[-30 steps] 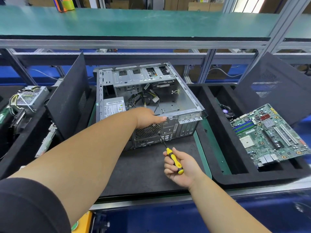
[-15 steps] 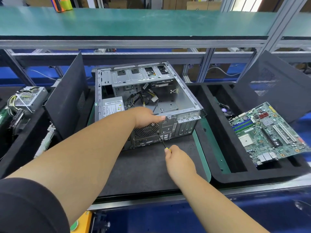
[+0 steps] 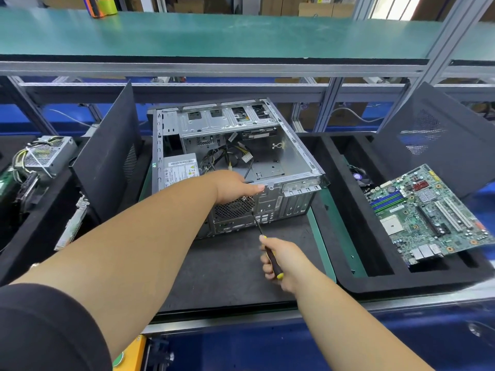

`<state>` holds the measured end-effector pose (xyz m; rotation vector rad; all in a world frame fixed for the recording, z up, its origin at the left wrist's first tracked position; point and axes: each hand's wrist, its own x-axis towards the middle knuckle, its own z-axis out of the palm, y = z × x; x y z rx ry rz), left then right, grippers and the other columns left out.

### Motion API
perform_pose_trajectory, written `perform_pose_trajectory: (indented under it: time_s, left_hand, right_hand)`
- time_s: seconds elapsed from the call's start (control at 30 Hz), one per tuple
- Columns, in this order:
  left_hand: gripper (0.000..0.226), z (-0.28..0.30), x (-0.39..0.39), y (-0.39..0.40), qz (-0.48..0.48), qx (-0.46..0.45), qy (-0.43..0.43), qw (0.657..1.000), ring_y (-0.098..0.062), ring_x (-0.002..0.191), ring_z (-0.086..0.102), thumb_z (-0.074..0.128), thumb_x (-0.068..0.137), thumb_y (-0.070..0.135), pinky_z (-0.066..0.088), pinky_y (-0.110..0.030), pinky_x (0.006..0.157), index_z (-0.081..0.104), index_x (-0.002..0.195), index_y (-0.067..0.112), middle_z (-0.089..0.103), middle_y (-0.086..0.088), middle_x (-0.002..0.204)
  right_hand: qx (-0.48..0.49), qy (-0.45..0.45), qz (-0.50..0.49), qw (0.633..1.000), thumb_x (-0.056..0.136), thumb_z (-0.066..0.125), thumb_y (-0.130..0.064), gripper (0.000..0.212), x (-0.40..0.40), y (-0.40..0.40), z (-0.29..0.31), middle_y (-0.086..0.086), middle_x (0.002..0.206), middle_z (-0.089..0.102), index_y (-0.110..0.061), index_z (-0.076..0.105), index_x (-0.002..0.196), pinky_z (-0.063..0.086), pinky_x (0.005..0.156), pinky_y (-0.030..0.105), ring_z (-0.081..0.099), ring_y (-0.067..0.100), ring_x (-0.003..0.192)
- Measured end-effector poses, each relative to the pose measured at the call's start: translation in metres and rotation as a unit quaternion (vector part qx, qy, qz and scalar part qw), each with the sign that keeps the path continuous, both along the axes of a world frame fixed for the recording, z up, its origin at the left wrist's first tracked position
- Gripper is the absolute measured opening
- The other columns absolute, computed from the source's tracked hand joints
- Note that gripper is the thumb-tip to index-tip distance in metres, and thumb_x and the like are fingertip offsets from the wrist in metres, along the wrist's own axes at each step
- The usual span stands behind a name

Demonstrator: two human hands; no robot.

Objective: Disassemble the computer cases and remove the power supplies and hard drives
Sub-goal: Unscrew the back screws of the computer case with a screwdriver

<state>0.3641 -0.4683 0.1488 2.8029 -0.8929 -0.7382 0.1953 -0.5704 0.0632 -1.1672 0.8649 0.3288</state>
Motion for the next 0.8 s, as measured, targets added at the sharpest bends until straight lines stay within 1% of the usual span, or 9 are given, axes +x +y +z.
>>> perform_pose_trajectory:
  time_s: [0.03,0.1,0.17,0.27,0.33,0.47,0.6,0.73,0.8]
  left_hand:
    - [0.082,0.0,0.0,0.0,-0.001,0.0,0.0,1.0,-0.025,0.141,0.037,0.029,0.093,0.073,0.029,-0.035,0.11,0.045,0.145,0.011,0.038,-0.008,0.155]
    - [0.082,0.0,0.001,0.0,-0.001,0.0,0.0,1.0,-0.025,0.141,0.036,0.029,0.093,0.073,0.029,-0.035,0.11,0.044,0.145,0.011,0.038,-0.009,0.155]
    - [0.082,-0.001,0.001,0.001,-0.002,0.0,0.0,1.0,-0.025,0.141,0.036,0.029,0.093,0.073,0.029,-0.035,0.11,0.044,0.146,0.012,0.037,-0.008,0.155]
    - [0.081,-0.002,0.001,0.0,-0.006,0.002,0.0,1.0,-0.026,0.138,0.04,0.03,0.093,0.072,0.031,-0.035,0.106,0.047,0.144,0.011,0.042,-0.009,0.152]
    - [0.08,-0.002,0.002,0.0,-0.007,0.002,0.0,1.0,-0.026,0.137,0.041,0.03,0.093,0.072,0.031,-0.035,0.104,0.048,0.143,0.012,0.043,-0.009,0.151]
    - [0.081,-0.002,0.002,0.001,-0.007,0.003,-0.002,1.0,-0.026,0.138,0.04,0.029,0.092,0.073,0.031,-0.035,0.106,0.048,0.143,0.013,0.042,-0.008,0.152]
    - [0.081,-0.002,0.002,0.001,-0.006,0.002,-0.003,1.0,-0.026,0.136,0.042,0.03,0.092,0.073,0.032,-0.035,0.103,0.049,0.142,0.013,0.045,-0.008,0.15]
    - [0.081,-0.002,0.002,0.001,-0.005,0.002,-0.004,1.0,-0.026,0.134,0.044,0.03,0.092,0.074,0.033,-0.035,0.101,0.05,0.141,0.013,0.046,-0.008,0.149]
    - [0.082,-0.003,0.002,0.001,-0.004,0.003,-0.005,1.0,-0.026,0.135,0.043,0.029,0.091,0.075,0.033,-0.036,0.103,0.049,0.141,0.013,0.045,-0.008,0.149]
  right_hand:
    - [0.073,0.013,-0.005,0.997,0.099,0.052,-0.041,0.032,0.0,-0.003,0.002,0.002,0.06,0.049,-0.011,0.058,0.088,0.029,0.041,0.02,0.038,0.013,0.042]
    - [0.168,0.018,-0.003,0.986,0.102,0.042,-0.043,0.043,0.0,-0.009,0.005,0.003,0.062,0.052,-0.008,0.062,0.087,0.033,0.042,0.02,0.04,0.013,0.044]
    - [0.203,0.015,-0.011,0.979,0.104,0.038,-0.039,0.042,-0.001,-0.012,0.005,0.002,0.062,0.054,-0.009,0.061,0.088,0.038,0.042,0.02,0.044,0.012,0.044]
    - [0.193,0.008,-0.034,0.981,0.105,0.041,-0.034,0.035,-0.001,-0.012,0.002,0.0,0.059,0.053,-0.009,0.06,0.089,0.034,0.038,0.02,0.037,0.009,0.039]
    - [0.15,0.002,-0.038,0.988,0.104,0.046,-0.034,0.031,0.0,-0.011,-0.002,0.0,0.06,0.054,-0.01,0.061,0.092,0.032,0.037,0.02,0.035,0.009,0.039]
    - [0.09,0.006,-0.049,0.995,0.1,0.057,-0.035,0.026,0.001,-0.003,-0.01,-0.002,0.061,0.06,-0.012,0.066,0.09,0.038,0.039,0.019,0.042,0.007,0.04]
    - [0.0,-0.014,-0.035,0.999,0.097,0.063,-0.028,0.02,0.004,0.003,-0.014,-0.001,0.06,0.061,-0.013,0.061,0.084,0.042,0.043,0.02,0.051,0.008,0.045]
    - [-0.178,-0.044,-0.007,0.983,0.093,0.068,-0.023,0.02,0.002,0.006,-0.011,0.003,0.067,0.061,-0.014,0.052,0.086,0.042,0.046,0.023,0.052,0.012,0.051]
    - [-0.342,-0.029,0.061,0.937,0.092,0.066,-0.028,0.025,0.001,0.004,-0.006,0.0,0.069,0.06,-0.018,0.045,0.084,0.037,0.049,0.025,0.052,0.016,0.056]
